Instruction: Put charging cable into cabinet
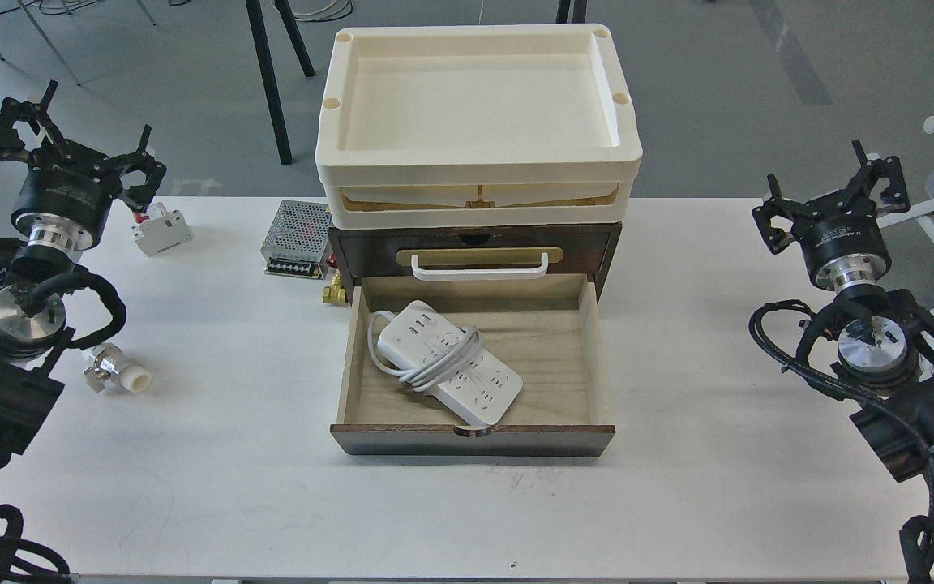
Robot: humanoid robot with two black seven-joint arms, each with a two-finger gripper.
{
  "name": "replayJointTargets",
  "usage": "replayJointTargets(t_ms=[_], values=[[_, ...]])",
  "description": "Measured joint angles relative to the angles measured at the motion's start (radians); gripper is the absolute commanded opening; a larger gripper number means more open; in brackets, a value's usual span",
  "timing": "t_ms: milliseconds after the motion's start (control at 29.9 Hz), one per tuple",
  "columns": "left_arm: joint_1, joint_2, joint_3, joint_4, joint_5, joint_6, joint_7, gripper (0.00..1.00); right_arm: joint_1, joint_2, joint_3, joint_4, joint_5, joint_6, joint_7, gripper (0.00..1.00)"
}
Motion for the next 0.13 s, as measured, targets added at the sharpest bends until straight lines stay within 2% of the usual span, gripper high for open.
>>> replayJointTargets(t_ms=[134], values=[[0.005, -0.035, 0.004, 0.007, 0.000, 0.000, -0.006, 1.00, 0.005, -0.001, 0.000, 0.011, -0.001, 0.001, 0.003, 1.00]])
